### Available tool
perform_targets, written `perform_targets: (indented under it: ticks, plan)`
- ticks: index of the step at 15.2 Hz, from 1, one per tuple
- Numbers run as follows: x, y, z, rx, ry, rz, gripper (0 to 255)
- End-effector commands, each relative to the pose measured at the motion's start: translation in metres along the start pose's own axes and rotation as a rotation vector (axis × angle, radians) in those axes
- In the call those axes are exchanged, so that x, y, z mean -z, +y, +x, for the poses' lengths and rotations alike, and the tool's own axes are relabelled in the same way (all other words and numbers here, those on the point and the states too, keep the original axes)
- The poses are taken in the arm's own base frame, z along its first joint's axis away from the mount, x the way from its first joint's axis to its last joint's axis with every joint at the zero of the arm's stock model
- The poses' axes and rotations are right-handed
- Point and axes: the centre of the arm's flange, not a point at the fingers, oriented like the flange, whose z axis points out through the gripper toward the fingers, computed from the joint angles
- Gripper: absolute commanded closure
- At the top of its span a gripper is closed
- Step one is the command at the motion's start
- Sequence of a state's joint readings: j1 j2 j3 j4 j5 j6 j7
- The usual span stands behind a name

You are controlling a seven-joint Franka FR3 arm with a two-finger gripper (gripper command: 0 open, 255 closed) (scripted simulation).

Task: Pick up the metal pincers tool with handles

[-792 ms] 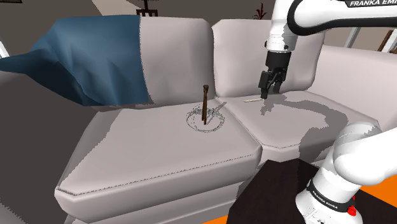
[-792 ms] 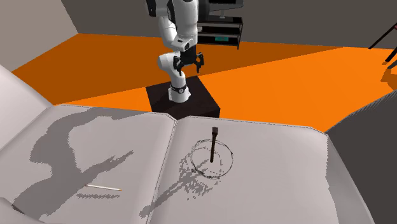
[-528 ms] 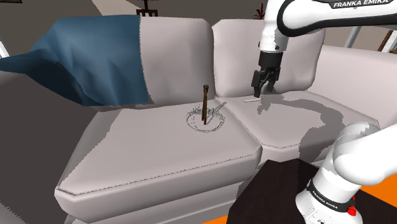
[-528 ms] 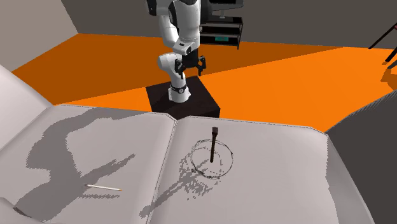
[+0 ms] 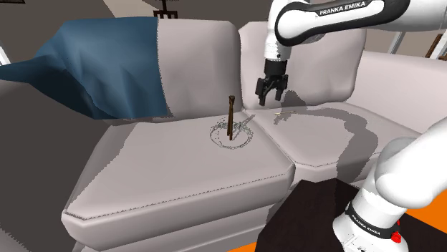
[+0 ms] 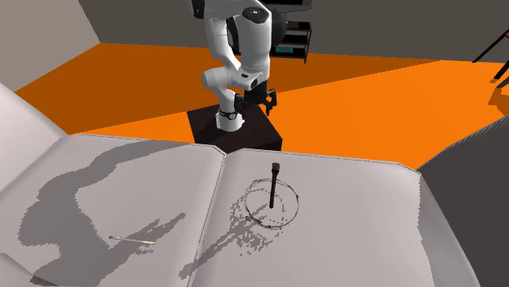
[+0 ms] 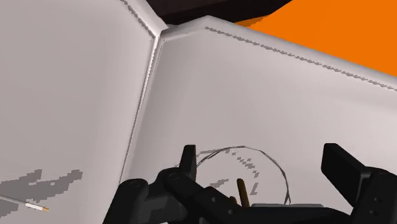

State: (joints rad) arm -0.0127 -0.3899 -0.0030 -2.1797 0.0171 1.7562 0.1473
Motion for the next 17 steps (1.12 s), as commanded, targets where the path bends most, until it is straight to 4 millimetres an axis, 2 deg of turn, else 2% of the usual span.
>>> perform_targets:
  ticks: [1,15,17]
  plan:
    - [-0.003,-0.002,0.027,-0.014,0.005,0.001,0]
    - [-0.023,-0.018,0.204,-0.104,0.043,0.01,0]
    - [-0.029,-0.018,0.21,-0.107,0.044,0.011,0]
